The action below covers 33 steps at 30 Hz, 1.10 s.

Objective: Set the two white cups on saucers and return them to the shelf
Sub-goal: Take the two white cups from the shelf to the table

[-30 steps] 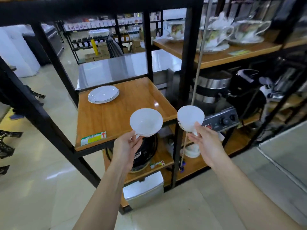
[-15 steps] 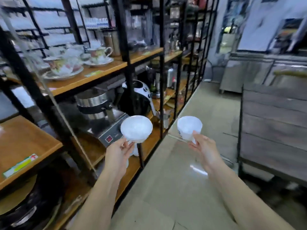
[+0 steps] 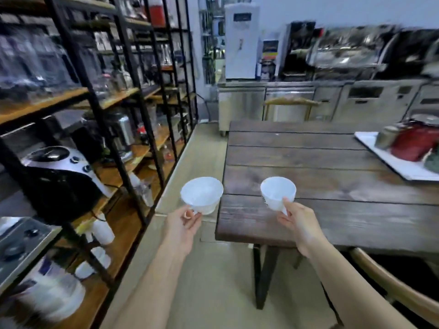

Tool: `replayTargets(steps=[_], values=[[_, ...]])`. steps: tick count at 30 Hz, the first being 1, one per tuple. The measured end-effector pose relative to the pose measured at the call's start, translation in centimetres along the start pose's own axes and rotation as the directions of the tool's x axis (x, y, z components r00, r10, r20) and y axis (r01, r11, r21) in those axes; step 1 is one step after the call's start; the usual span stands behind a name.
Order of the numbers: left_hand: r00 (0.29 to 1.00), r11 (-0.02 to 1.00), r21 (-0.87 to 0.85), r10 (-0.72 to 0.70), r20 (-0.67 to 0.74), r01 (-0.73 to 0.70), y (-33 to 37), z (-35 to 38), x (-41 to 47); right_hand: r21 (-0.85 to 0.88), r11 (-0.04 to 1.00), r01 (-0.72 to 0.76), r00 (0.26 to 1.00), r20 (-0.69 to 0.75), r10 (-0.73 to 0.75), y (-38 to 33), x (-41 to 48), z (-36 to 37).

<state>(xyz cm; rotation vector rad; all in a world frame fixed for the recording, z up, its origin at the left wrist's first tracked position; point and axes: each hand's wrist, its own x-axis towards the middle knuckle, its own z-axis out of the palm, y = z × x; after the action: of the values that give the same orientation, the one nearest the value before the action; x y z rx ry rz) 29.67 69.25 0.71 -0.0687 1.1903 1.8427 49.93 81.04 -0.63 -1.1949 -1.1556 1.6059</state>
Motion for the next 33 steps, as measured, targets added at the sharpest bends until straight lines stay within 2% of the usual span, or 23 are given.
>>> replayTargets(steps=[6, 15, 19, 26, 30, 33], values=[[0.994, 0.992, 0.082, -0.097, 0.051, 0.093, -4.6, 6.9, 5.3, 0.024, 0.999, -0.026, 0.989, -0.146, 0.029, 0.1, 6.0, -6.2], [0.971, 0.953, 0.197, -0.24, 0.026, 0.23, -10.2, 16.2, 15.7, 0.044, 0.995, -0.092, 0.953, -0.287, 0.101, 0.5, 17.3, -10.3], [0.968, 0.946, 0.207, -0.252, -0.011, 0.248, -11.3, 19.8, 19.1, 0.039, 0.989, -0.14, 0.942, -0.302, 0.145, 0.1, 21.7, -11.0], [0.951, 0.912, 0.272, -0.297, -0.082, 0.308, -13.5, 24.1, 22.0, 0.137, 0.959, -0.247, 0.908, -0.312, 0.278, 0.3, 26.8, -12.7], [0.955, 0.902, 0.313, -0.276, -0.112, 0.297, -14.1, 25.7, 22.6, 0.109, 0.959, -0.262, 0.908, -0.31, 0.283, 0.1, 29.0, -13.4], [0.937, 0.885, 0.312, -0.307, -0.168, 0.346, -15.0, 26.3, 22.6, 0.101, 0.957, -0.273, 0.914, -0.285, 0.29, 0.7, 30.9, -13.9]])
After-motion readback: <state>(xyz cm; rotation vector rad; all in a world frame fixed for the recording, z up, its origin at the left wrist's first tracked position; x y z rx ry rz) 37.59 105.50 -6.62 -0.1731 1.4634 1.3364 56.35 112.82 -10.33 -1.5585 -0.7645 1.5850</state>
